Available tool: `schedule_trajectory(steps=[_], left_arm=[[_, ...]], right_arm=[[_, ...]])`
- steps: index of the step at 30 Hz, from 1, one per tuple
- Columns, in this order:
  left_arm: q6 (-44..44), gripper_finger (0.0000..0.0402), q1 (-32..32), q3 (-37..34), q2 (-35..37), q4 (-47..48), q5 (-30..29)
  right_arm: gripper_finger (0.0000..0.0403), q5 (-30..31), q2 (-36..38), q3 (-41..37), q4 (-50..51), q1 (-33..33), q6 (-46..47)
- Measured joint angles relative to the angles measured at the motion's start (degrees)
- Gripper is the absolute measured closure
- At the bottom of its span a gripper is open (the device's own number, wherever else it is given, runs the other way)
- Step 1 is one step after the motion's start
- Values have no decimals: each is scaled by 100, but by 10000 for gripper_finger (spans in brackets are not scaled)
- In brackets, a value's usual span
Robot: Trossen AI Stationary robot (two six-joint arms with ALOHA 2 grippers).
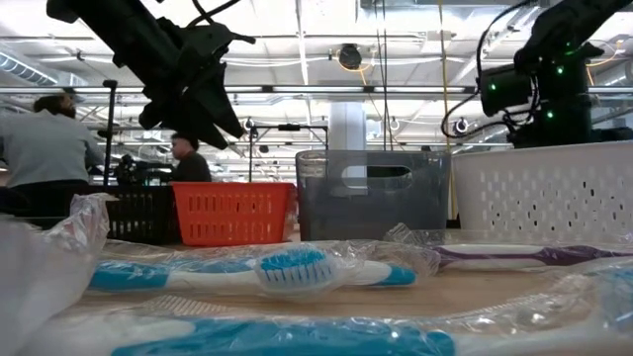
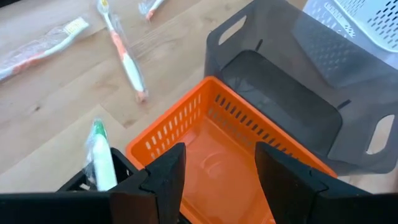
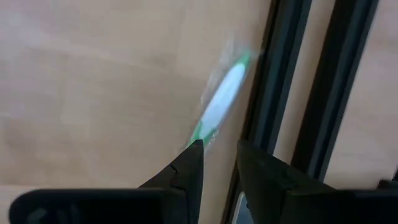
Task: Pick & Place Toothbrushes
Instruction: Put the green toothbrush into the black bin
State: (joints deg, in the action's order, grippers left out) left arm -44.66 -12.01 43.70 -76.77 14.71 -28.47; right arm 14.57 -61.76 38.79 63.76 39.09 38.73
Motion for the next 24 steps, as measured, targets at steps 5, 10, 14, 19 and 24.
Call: schedule_trajectory(steps=[5,10,14,19,24], left_arm=[[-1,206,0,0,0,-18,0],[84,206,-18,0,0,-193,4],[105,206,-55,0,0,-204,4],[112,206,-55,0,0,-218,7],[120,206,-55,0,0,-218,7]], right_arm=[[287,-146,0,-315,-293,308,-88],[256,-450,0,-593,-914,531,-248],[237,-442,0,-756,-1115,688,-244],[224,-470,0,-998,-1480,811,-247],[226,-776,31,-1307,-2074,855,-344]])
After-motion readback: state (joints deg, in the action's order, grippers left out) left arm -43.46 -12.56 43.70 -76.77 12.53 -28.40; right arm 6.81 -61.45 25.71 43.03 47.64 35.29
